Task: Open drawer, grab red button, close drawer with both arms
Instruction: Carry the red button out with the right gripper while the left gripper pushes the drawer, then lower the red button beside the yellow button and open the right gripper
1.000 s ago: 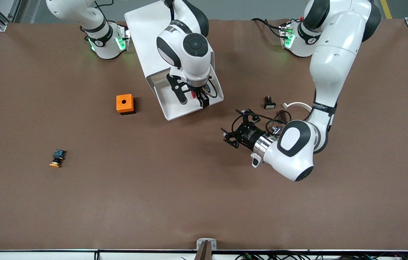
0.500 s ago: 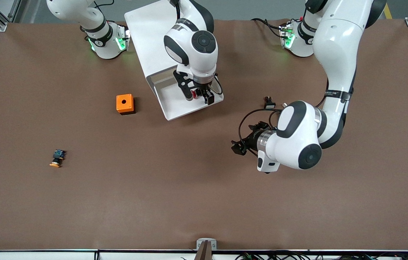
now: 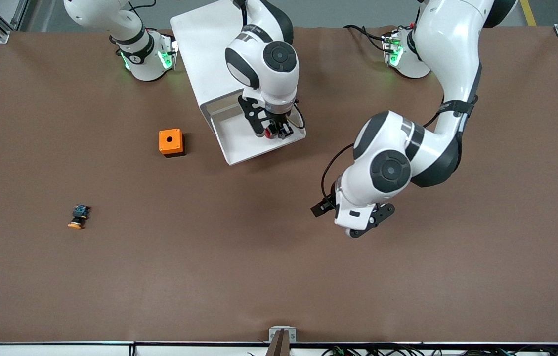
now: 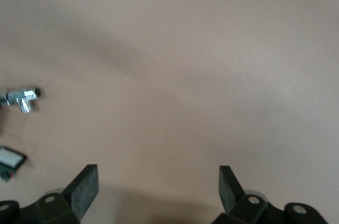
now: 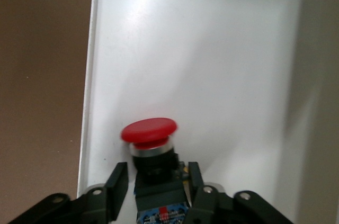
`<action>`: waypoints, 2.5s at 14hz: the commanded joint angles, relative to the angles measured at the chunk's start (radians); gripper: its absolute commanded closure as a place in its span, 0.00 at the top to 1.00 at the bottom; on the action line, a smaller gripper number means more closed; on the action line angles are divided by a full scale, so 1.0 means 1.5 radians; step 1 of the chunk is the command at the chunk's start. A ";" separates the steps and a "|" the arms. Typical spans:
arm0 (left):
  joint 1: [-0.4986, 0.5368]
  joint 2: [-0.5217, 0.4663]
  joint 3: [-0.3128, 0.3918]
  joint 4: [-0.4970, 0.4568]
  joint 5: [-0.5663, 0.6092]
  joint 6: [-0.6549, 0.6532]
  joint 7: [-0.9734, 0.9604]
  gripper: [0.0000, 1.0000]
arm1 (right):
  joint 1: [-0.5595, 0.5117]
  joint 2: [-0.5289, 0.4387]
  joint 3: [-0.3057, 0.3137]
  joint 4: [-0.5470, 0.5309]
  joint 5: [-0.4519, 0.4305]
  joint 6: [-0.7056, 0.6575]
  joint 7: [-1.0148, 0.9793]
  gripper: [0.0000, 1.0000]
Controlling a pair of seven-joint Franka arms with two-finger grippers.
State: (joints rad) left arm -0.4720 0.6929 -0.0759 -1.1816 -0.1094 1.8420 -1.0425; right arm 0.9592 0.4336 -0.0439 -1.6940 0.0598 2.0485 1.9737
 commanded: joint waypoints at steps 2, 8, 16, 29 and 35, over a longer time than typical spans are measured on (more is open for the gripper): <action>-0.009 -0.010 0.005 -0.031 0.031 0.050 -0.001 1.00 | -0.002 0.011 -0.005 0.022 0.035 -0.009 -0.026 0.00; -0.037 -0.007 -0.001 -0.041 0.073 0.062 0.003 1.00 | -0.085 0.009 -0.005 0.115 0.085 -0.146 -0.178 0.00; -0.064 -0.005 -0.002 -0.046 0.073 0.062 0.011 1.00 | -0.240 -0.054 -0.018 0.114 0.033 -0.213 -0.596 0.00; -0.188 0.017 -0.003 -0.065 0.062 0.062 -0.057 1.00 | -0.503 0.025 -0.019 -0.017 -0.036 0.059 -1.054 0.00; -0.210 0.015 -0.025 -0.089 0.033 0.058 -0.058 1.00 | -0.574 0.025 -0.018 -0.072 -0.077 0.100 -1.084 0.01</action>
State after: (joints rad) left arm -0.7818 0.7286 -0.1001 -1.2857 -0.0355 1.9241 -1.1196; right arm 0.1368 0.4920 -0.0906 -1.7739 -0.0278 2.1884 0.3561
